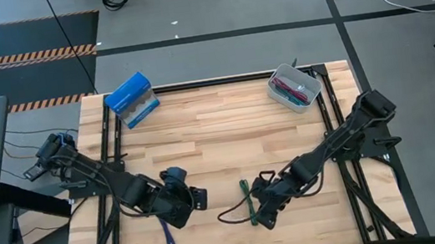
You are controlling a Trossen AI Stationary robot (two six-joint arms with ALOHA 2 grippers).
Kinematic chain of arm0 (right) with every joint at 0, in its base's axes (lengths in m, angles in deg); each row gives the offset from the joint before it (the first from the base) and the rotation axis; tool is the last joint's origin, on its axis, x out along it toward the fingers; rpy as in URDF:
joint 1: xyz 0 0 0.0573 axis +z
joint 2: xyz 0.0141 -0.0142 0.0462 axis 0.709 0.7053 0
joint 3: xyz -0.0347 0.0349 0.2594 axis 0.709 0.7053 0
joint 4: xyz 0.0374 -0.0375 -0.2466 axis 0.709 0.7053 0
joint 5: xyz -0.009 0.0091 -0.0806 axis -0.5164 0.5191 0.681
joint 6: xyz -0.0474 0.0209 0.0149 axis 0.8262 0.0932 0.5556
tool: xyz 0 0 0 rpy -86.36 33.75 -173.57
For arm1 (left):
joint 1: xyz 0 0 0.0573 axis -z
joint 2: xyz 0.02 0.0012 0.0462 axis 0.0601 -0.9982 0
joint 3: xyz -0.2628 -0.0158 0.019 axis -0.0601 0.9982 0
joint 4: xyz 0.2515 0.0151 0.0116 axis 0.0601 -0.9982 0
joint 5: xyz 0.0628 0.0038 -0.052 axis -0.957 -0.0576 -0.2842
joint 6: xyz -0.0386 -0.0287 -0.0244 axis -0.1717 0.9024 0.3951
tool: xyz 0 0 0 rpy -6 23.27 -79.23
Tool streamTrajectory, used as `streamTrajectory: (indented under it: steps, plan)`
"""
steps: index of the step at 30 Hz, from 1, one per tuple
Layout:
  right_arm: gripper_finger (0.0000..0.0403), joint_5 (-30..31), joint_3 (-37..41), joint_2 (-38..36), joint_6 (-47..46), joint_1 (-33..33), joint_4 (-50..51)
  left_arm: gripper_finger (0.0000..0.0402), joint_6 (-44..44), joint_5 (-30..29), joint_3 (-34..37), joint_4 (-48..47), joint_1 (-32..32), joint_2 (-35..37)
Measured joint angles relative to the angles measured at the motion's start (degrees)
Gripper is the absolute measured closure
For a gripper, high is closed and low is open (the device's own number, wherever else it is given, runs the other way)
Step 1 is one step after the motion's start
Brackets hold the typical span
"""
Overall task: Pick and place USB-C Cables
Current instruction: Put the ziptied green USB charger cable into the bin
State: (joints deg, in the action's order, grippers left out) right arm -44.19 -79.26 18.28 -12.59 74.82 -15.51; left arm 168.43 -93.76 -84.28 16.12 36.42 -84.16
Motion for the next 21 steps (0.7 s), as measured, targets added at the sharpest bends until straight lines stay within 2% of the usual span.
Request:
streamTrajectory:
  steps: [6,10,17,21]
  plan:
    - [0.0224,0.7,0.0,0.3,-0.4,-0.6,-0.4,0.0301,0.3,0.3,0.0,-0.9,-0.1,0.3]
    - [0.0224,0.5,0.0,0.8,0.3,-0.7,-2.6,0.0301,0.4,0.3,0.0,2.1,-0.1,0.3]
    - [0.0224,-2.5,0.0,0.8,5.9,-0.7,-8.4,0.0301,-2.9,-0.4,0.0,3.7,-0.7,0.3]
    - [0.0224,-1.1,0.0,0.8,8.5,-0.7,-8.2,0.0301,-3.1,-0.1,0.0,3.0,-1.0,0.2]
